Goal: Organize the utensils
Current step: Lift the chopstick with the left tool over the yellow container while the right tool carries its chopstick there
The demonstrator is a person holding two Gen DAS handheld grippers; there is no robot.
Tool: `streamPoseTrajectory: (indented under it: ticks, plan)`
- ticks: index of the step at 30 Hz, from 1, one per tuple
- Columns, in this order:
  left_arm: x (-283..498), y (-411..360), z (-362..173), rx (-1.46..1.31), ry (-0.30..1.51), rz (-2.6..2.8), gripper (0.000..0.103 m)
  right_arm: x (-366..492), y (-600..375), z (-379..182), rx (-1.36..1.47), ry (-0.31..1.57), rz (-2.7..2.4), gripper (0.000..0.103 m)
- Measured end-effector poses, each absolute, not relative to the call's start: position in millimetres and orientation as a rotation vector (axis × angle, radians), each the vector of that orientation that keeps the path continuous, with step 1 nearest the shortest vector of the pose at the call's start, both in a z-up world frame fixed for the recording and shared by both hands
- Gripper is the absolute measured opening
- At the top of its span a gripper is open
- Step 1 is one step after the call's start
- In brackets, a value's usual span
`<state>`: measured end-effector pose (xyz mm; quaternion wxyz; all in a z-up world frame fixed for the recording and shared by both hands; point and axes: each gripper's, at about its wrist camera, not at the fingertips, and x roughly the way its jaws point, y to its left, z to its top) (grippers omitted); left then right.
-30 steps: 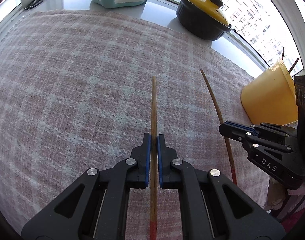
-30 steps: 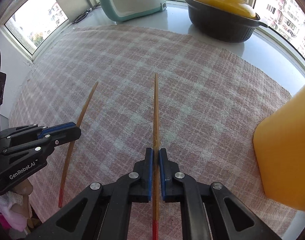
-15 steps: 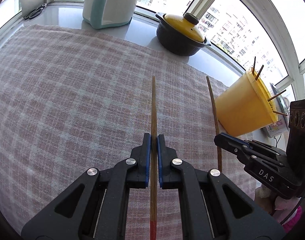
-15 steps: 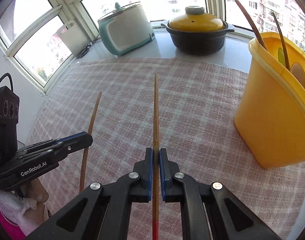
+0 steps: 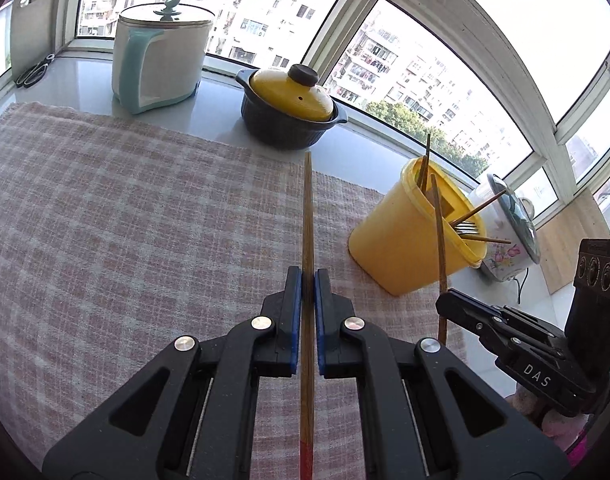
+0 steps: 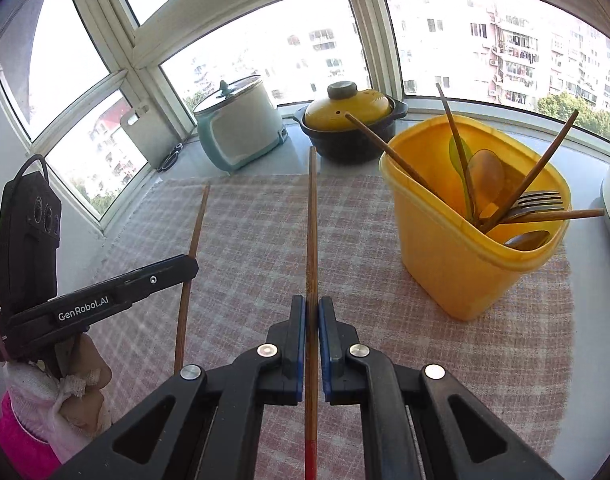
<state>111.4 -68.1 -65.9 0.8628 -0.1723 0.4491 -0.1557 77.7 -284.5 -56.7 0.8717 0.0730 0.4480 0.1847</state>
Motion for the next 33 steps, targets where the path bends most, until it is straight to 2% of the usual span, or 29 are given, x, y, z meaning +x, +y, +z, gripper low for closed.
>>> streamPoseTrajectory:
  ticks: [17, 33]
  plan:
    - [140.6, -131.4, -13.7, -0.353, 0.822, -0.428, 0.004, 84.7, -357.5, -3.0, 0.191, 0.799, 0.304, 0.004]
    - [189.1, -182.7, 2.9, -0.354, 0.785, -0.457, 0.004, 127.8, -384.7, 21.9, 0.209, 0.714, 0.271, 0.004]
